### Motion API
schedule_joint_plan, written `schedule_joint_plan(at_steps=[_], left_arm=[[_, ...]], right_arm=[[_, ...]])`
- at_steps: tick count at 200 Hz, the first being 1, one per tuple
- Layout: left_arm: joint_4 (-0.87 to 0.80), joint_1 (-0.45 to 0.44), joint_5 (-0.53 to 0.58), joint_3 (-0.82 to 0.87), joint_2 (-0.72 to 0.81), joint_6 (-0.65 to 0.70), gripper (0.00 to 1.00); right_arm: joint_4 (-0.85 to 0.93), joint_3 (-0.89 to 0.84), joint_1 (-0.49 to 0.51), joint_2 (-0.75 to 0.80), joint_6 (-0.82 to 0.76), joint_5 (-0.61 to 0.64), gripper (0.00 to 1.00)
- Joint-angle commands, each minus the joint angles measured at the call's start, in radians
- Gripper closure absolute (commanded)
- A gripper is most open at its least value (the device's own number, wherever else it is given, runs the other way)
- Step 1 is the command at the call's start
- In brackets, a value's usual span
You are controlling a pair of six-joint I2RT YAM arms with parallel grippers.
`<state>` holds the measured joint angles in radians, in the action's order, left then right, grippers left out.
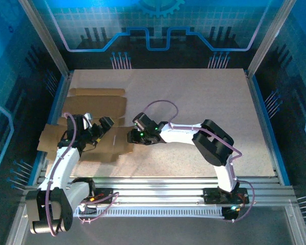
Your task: Fold the paper box
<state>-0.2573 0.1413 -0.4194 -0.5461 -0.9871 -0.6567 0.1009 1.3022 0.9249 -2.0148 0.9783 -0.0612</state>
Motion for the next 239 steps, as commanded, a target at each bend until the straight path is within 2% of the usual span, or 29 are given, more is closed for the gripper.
schedule_joint_plan(at_steps=[1,108,156,197,217,239], left_arm=[[0.0,0.011,-0.045,0.009,0.012,-0.021,0.01],[0.013,0.011,-0.095,0.009,-0.005,-0.068,0.01],[0.007,0.011,-0.11,0.012,0.021,-0.097,0.01],[0.067,-0.007,-0.14,0.036,0.074,-0.15,0.01],[0.016,-0.06,-0.082,0.023,0.108,-0.117,0.01],[-0.014,-0.108,-0.029,0.029,0.127,-0.131,0.01]], right_arm=[[0.02,0.032,0.013,-0.023,0.023,0.021,0.53],[-0.087,0.048,0.002,-0.085,0.007,-0.026,0.65],[-0.271,-0.074,-0.043,-0.03,0.014,-0.081,0.81],[-0.393,-0.251,-0.133,0.089,0.004,-0.135,0.84],[-0.425,-0.358,-0.213,0.173,-0.019,-0.174,0.85],[-0.377,-0.445,-0.319,0.266,-0.075,-0.225,0.85]])
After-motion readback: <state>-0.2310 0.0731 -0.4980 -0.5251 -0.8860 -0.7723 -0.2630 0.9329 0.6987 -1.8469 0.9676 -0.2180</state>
